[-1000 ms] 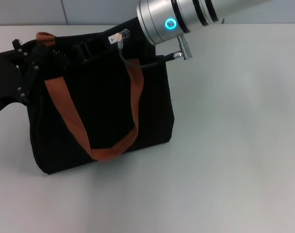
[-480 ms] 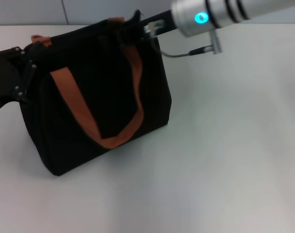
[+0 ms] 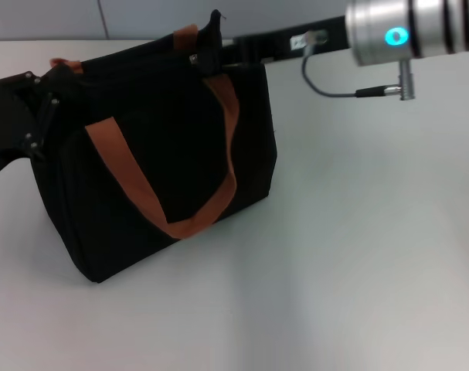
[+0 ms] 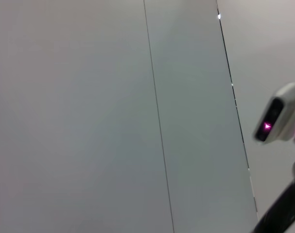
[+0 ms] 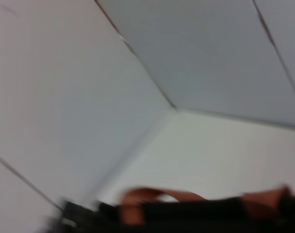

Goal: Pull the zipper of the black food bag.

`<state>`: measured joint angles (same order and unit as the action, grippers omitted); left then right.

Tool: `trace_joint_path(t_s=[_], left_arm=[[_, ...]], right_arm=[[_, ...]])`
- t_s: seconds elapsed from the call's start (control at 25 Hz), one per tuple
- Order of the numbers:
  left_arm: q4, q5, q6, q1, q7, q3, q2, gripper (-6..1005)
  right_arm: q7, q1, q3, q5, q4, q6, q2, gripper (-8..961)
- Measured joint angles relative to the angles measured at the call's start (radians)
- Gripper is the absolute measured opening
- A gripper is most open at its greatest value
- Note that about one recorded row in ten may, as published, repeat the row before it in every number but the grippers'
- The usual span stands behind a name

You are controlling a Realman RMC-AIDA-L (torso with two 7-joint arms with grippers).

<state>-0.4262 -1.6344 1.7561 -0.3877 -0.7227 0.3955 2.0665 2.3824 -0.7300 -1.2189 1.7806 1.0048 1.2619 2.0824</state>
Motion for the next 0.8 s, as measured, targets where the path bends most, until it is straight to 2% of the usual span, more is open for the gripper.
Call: trace_joint_path(t_s=[0.04,0.16,0.2,0.24,0.28,0.4,0.44,0.56,0.6,0.68,0.8], left_arm=[[0.000,0.000,0.000,0.000,0.000,0.000,0.000,65],[0.013,0.001,-0.007,0.000,-0.001,0.000,0.000,65],[0.013,0.001,-0.007,0.000,-0.001,0.000,0.000,66],[0.020,0.001,-0.017,0.000,-0.005,0.000,-0.002,66],[0.020,0.001,-0.017,0.000,-0.005,0.000,-0.002,66],[0.024,0.001,-0.028,0.005,-0.046,0.000,-0.002,67],[0.024,0.001,-0.027,0.006,-0.059,0.000,-0.002,67],[0.024,0.000,-0.026,0.007,-0.104,0.002,-0.002,67],[0.024,0.000,-0.026,0.007,-0.104,0.002,-0.002,68],[0.024,-0.001,-0.028,0.012,-0.122,0.002,-0.004,68],[0.024,-0.002,-0.022,0.016,-0.161,0.002,-0.010,69]], right_arm=[[0.000,0.000,0.000,0.000,0.000,0.000,0.000,49],[-0.216,0.071,0.090,-0.217,-0.050,0.113,-0.003,101],[-0.216,0.071,0.090,-0.217,-0.050,0.113,-0.003,119],[-0.413,0.111,0.166,-0.348,-0.121,0.237,-0.005,136],[-0.413,0.111,0.166,-0.348,-0.121,0.237,-0.005,153],[-0.681,0.151,0.263,-0.447,-0.259,0.442,-0.021,205],[-0.830,0.170,0.283,-0.442,-0.342,0.556,-0.044,223],[-1.057,0.205,0.279,-0.366,-0.434,0.669,-0.069,311],[-1.057,0.205,0.279,-0.366,-0.434,0.669,-0.069,347],[-1.225,0.254,0.282,-0.218,-0.450,0.682,-0.064,418],[-1.286,0.275,0.288,-0.132,-0.450,0.665,-0.053,541]])
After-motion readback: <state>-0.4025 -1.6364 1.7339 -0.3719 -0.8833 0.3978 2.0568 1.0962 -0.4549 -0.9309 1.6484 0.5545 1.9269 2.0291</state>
